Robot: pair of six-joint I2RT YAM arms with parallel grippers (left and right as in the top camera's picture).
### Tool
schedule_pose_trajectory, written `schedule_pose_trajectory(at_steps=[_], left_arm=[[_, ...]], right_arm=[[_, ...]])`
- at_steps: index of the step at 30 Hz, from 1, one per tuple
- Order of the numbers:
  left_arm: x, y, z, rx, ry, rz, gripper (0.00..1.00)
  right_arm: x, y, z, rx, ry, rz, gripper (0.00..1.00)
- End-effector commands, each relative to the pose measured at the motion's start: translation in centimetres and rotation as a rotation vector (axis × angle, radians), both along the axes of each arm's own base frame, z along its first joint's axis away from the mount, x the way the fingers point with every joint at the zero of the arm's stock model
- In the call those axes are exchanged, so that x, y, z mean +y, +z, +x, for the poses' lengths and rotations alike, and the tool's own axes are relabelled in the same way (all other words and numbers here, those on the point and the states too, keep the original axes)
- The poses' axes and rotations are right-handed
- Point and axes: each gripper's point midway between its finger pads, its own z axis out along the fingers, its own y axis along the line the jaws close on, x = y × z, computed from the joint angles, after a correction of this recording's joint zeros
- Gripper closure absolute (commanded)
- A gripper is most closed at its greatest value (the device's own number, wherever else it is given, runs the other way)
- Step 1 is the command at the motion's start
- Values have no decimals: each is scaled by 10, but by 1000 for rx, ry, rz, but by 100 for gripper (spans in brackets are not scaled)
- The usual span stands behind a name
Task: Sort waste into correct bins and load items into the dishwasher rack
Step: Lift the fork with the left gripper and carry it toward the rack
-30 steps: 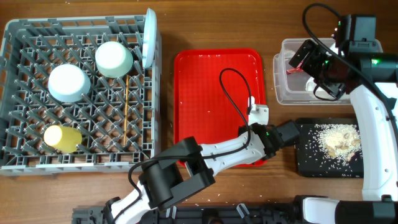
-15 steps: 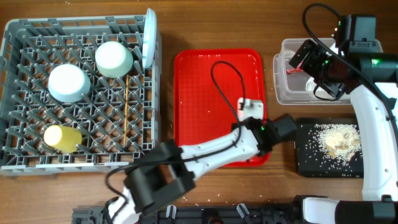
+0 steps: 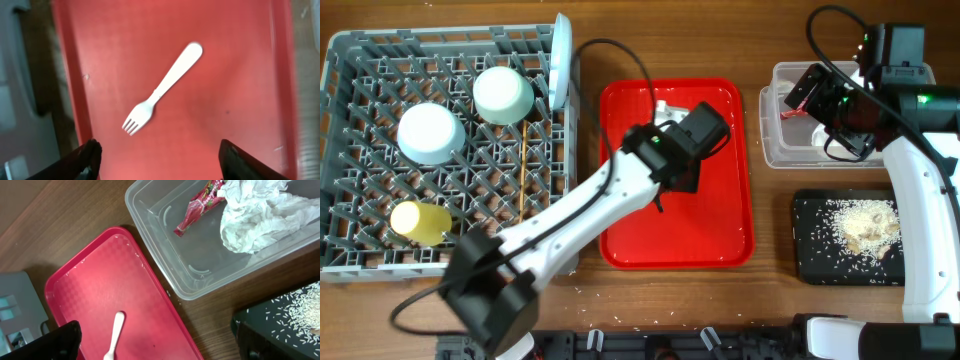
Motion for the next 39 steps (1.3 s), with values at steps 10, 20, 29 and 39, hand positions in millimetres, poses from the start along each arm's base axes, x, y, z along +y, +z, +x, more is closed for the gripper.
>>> schedule_pose_trajectory(at_steps=[10,20,29,39], left_arm=[[32,-122,8,335,-456,186,17],[38,-133,-7,405,-530,185,21],[36,-145,1,358,-523,162,60],[30,-143,-4,378,-444,107,84]], right_arm=[[1,7,2,-21,16,-5,0],[1,7,2,-21,16,-5,0],[1,7,2,-21,17,-5,0],[1,7,2,-21,16,-5,0]])
